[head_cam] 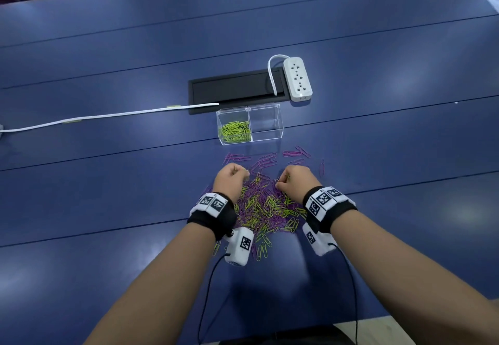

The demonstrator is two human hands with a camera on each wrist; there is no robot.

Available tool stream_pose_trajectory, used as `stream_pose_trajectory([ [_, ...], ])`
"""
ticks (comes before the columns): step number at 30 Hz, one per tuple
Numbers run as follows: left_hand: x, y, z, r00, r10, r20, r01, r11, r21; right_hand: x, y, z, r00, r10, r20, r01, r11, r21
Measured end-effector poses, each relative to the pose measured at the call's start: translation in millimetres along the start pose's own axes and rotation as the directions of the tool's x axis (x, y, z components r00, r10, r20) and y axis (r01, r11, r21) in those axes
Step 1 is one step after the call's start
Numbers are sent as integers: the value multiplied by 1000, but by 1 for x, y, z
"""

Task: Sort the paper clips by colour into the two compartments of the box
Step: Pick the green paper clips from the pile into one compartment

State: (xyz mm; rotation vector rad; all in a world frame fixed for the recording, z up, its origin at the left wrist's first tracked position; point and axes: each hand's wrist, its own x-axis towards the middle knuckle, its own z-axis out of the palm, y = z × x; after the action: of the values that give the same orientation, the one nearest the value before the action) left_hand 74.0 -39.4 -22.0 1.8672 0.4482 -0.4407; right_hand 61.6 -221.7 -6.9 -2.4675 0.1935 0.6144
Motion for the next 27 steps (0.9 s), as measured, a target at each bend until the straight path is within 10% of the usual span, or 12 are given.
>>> stream_pose_trajectory([
  [5,-2,-4,-21,989,-140,54,149,905,-399,1,-4,2,1000,16,-5,-16,1000,-8],
  [11,-8,-13,-32,981,-167,98,193,858,-475,10,2,-7,999,38,-9,-35,978,204],
  [19,-7,-14,-44,982,-172,81,187,944,-271,13,-19,-3,982,55,181,-177,600,780],
  [23,-3,-11,-41,995,-76,63,65,986,153,22,-34,6,994,-46,104,-17,844,535],
  [27,-10,-12,-36,990,92,109,-139,798,587,28,-39,14,968,-238,78,239,971,-7],
])
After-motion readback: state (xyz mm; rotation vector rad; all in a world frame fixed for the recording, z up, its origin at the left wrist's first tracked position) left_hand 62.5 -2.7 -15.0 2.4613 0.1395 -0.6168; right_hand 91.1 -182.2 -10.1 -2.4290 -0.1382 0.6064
